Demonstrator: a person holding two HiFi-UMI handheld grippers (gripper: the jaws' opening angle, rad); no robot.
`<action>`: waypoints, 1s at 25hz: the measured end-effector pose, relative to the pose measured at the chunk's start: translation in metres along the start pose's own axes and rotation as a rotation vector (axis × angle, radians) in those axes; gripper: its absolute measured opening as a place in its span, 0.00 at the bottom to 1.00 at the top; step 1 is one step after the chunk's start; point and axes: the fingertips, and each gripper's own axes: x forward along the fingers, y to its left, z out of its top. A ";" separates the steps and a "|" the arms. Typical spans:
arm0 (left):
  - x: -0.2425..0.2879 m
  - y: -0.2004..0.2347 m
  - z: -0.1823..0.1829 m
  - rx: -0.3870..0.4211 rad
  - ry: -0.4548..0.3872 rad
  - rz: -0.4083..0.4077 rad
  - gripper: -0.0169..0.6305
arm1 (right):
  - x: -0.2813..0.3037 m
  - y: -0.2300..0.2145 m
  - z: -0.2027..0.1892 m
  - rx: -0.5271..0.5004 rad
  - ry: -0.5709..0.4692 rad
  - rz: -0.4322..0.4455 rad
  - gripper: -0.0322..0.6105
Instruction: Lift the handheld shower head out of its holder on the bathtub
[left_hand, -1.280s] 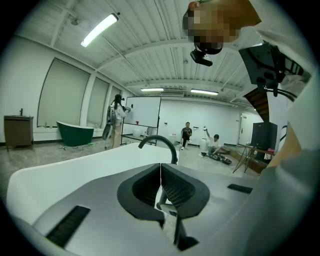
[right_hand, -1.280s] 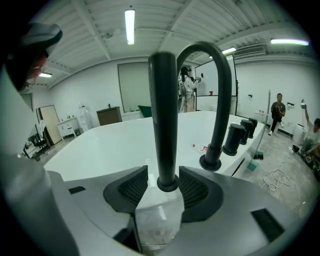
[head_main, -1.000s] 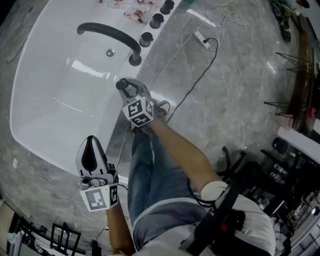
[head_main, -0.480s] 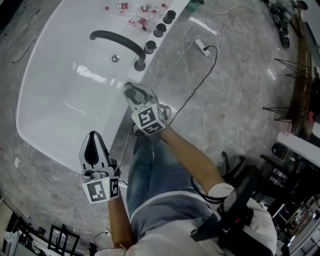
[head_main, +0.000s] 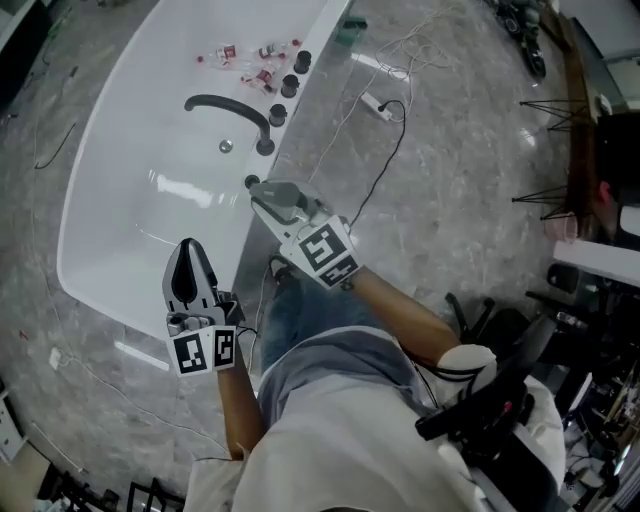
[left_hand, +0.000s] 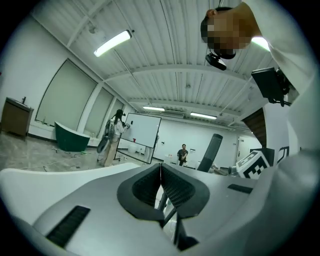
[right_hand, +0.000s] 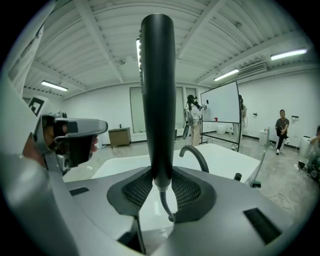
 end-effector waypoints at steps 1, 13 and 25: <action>-0.006 -0.007 0.015 0.005 -0.019 -0.010 0.05 | -0.017 0.007 0.016 0.005 -0.008 -0.003 0.24; -0.051 -0.088 0.147 0.001 -0.149 -0.145 0.05 | -0.182 0.063 0.181 0.011 -0.155 -0.009 0.25; -0.071 -0.113 0.155 -0.009 -0.174 -0.159 0.05 | -0.219 0.073 0.194 0.025 -0.183 -0.009 0.25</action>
